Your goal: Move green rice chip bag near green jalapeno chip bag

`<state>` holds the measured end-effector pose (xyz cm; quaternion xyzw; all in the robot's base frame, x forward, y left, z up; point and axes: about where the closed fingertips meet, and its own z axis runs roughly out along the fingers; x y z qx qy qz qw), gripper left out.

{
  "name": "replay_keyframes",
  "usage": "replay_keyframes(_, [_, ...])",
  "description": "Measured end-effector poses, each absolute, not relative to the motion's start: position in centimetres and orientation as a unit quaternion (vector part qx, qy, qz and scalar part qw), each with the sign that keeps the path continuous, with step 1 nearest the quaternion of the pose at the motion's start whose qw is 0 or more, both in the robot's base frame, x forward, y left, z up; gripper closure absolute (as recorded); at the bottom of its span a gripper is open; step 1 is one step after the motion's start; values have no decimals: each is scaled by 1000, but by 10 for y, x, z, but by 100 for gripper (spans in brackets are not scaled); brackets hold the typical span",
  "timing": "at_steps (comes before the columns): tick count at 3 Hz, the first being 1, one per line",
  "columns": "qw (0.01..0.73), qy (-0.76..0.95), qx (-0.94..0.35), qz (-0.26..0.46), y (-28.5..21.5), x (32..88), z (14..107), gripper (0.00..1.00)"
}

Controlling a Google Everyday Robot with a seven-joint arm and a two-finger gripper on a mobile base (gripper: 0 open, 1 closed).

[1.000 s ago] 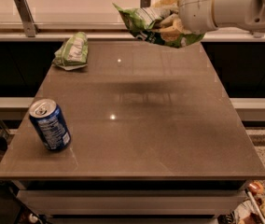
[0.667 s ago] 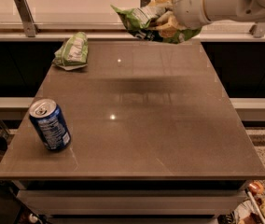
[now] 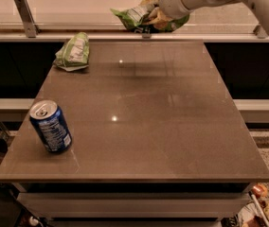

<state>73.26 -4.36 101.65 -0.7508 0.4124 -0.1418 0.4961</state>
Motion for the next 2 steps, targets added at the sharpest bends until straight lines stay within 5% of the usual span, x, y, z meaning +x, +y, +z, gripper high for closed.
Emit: replay_keyframes(2, [504, 375, -767, -130, -7, 764, 1000, 100])
